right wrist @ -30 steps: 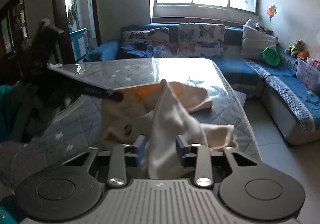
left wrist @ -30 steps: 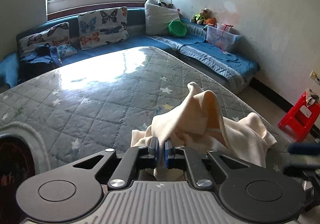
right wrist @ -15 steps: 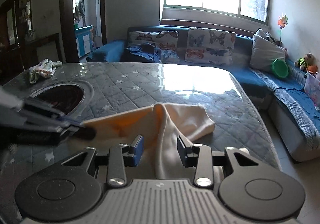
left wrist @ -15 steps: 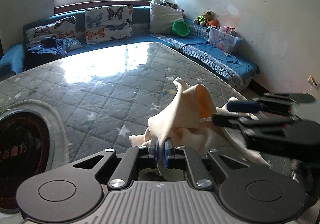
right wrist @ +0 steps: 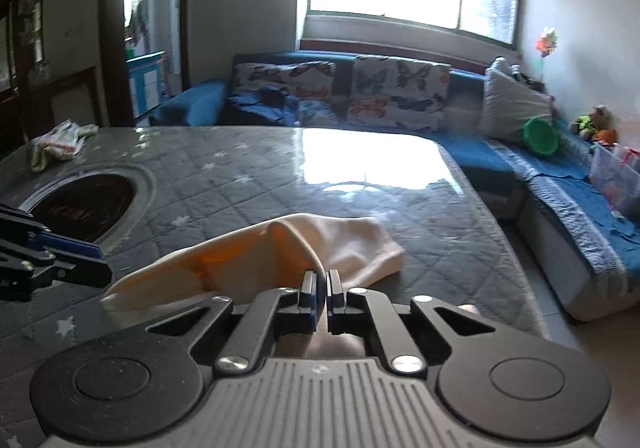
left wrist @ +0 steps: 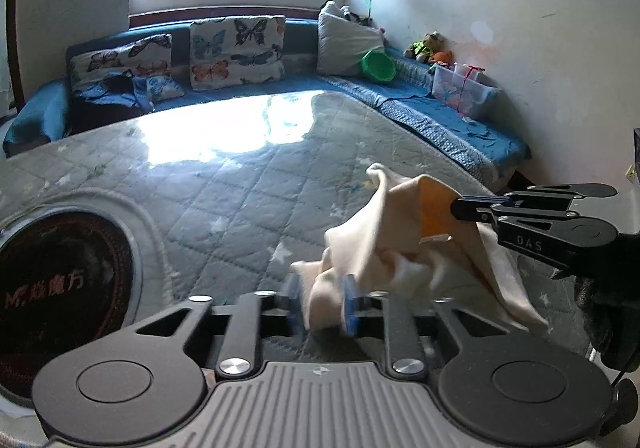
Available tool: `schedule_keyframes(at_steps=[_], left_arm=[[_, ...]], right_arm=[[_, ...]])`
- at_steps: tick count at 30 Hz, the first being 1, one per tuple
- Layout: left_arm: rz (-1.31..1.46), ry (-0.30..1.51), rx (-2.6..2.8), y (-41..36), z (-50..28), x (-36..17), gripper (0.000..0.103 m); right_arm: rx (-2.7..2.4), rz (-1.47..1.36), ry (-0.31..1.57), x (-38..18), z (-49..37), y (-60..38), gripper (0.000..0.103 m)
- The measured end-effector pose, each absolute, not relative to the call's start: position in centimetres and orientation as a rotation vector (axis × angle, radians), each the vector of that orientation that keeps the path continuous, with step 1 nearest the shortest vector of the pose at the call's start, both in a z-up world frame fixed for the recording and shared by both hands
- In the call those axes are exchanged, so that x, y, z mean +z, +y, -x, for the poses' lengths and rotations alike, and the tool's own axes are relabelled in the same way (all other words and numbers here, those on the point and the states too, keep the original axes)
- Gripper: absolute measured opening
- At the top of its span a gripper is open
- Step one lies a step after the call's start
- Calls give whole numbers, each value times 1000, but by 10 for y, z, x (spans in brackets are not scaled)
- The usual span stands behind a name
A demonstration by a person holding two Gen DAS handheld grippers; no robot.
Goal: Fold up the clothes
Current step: 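Lift the sweatshirt with both tools, pulling it up off the table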
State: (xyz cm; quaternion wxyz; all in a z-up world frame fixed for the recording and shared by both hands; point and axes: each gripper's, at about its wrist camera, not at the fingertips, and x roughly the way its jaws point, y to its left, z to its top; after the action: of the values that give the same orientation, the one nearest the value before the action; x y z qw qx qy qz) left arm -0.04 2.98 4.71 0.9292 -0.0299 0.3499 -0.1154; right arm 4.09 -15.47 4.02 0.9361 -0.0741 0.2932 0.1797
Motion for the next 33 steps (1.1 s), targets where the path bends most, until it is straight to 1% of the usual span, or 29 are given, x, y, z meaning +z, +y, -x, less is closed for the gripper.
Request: schedule_keyframes(at_steps=[7,9,10,11,12,14,15,16,17,19,22,25,27,29,33], left_arm=[[16,715,-261,3,-19,45,41],[-3,718,-261,-1,-25,42,39],[-10,721,-258,-3,-27,40,36],[-14,725,-255,-5,-29,39,32],[-16,730,-253,-6,-31,36,26],[-21,734,-246,-7,-32,33,22],[-24,734,-243,-7,-32,33,20],[-26,735,-241,-7,-32,32,20],[-29,736,-238,-7,-32,31,19],[-25,740,-234,-5,-32,30,19],[-17,748,-229,-4,-34,29,19],[-16,752,-229,-4,-34,29,20],[-14,753,-230,-4,-35,29,21],[-13,753,-232,-4,-35,30,25],[-17,747,-233,-7,-39,31,44]], right_arm=[[275,150,567,49,-29,-186,2],[253,146,564,51,-26,-196,3],[256,141,567,51,-25,-198,3],[276,126,574,53,-25,-201,5],[286,115,571,53,-25,-201,8],[318,107,566,53,-26,-197,10],[339,100,564,53,-27,-193,14],[356,98,565,52,-27,-188,16],[370,100,567,51,-29,-185,23],[400,114,579,45,-33,-170,29],[429,135,603,36,-42,-150,29],[412,156,631,26,-53,-139,27],[393,168,633,20,-58,-137,7],[368,154,619,23,-57,-147,5],[312,151,578,33,-51,-168,3]])
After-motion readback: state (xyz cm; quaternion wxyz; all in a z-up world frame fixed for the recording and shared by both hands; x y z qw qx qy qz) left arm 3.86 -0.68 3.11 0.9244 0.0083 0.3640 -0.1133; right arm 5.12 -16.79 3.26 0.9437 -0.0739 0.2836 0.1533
